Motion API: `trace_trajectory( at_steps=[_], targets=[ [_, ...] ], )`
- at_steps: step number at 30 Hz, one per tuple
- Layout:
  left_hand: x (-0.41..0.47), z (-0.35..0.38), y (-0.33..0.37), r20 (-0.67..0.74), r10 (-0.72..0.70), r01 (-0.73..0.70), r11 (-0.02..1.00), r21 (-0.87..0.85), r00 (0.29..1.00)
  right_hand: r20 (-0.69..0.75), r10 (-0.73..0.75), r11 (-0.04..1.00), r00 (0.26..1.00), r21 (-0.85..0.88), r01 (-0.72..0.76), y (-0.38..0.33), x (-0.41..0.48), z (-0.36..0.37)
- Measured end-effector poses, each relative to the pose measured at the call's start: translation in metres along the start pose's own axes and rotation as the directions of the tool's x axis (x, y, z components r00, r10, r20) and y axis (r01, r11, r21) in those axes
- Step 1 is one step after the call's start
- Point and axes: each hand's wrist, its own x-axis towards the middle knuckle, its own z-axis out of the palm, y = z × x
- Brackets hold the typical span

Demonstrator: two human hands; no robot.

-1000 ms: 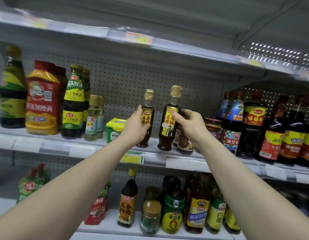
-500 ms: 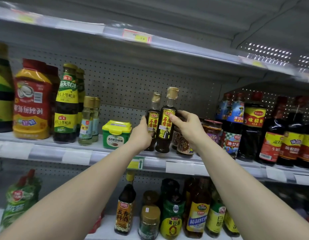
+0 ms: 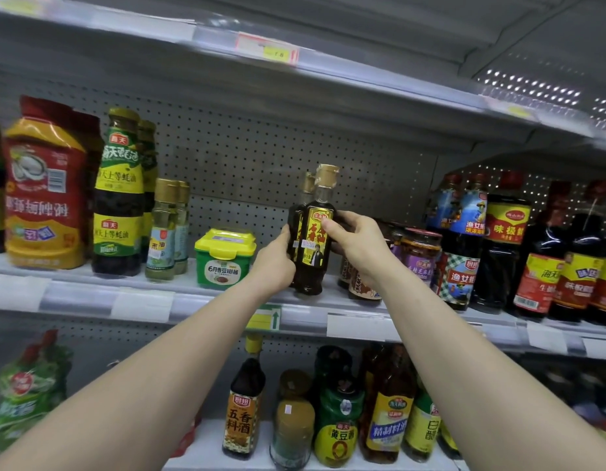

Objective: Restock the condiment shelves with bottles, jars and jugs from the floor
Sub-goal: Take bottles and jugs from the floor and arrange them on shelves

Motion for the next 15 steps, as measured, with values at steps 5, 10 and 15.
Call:
trace_trajectory(
  at_steps=[5,10,15],
  targets=[
    [0.004,0.000,-0.003,0.014,0.007,-0.006,0.998,-0.066,1.000,0.020,0.040,0.998,0.999,0.041,-0.041,0.004,0.005,0.003],
    [0.012,0.002,-0.004,-0.043,0.023,-0.029,0.990,-0.138,0.999,0.026,0.048,0.999,0.999,0.018,-0.048,0.009,0.007,0.008],
    [0.015,0.004,-0.004,-0.080,0.029,-0.044,0.981,-0.191,0.996,-0.030,0.088,0.992,0.996,0.096,-0.085,0.016,0.005,0.018]
  ],
)
